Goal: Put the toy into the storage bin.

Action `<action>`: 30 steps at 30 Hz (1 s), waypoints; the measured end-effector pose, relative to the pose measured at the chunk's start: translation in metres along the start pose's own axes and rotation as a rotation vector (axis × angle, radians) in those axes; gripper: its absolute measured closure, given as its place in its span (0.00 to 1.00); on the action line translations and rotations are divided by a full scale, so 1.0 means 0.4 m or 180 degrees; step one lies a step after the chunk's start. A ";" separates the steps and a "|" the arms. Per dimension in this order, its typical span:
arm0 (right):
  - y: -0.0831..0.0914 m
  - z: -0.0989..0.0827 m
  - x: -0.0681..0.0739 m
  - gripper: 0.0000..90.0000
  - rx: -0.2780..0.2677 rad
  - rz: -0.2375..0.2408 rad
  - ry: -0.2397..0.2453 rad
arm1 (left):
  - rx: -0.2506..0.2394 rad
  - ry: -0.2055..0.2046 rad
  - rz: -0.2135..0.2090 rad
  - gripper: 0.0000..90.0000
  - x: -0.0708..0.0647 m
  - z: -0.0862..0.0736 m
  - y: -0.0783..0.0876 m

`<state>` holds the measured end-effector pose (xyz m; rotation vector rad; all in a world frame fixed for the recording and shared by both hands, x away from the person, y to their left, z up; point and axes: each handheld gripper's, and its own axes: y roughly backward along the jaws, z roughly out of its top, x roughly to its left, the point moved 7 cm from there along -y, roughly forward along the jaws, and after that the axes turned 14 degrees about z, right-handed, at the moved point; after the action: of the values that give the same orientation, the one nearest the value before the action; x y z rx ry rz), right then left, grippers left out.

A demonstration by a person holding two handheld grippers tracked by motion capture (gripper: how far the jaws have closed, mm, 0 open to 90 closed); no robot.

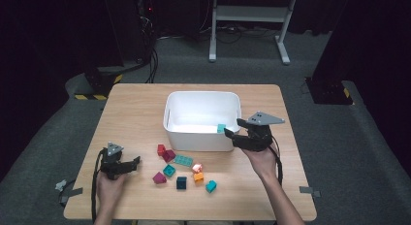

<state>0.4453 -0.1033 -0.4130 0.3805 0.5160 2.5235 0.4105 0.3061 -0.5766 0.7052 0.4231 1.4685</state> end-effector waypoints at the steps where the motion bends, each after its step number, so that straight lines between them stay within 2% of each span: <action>1: 0.001 -0.003 0.001 0.42 -0.0003 0.0001 -0.0002 | 0.0000 0.0000 0.0001 0.17 0.000 0.000 0.000; 15: 0.012 -0.082 0.049 0.41 -0.0010 0.0113 -0.0039 | 0.0000 0.0000 0.0001 0.17 0.000 0.000 0.000; 30: -0.014 -0.189 0.110 0.41 0.0099 0.0220 -0.0050 | 0.0000 0.0002 0.0002 0.17 0.000 0.000 0.000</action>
<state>0.3842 -0.0960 -0.4756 0.4367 0.5454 2.5791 0.4105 0.3061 -0.5767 0.7051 0.4233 1.4693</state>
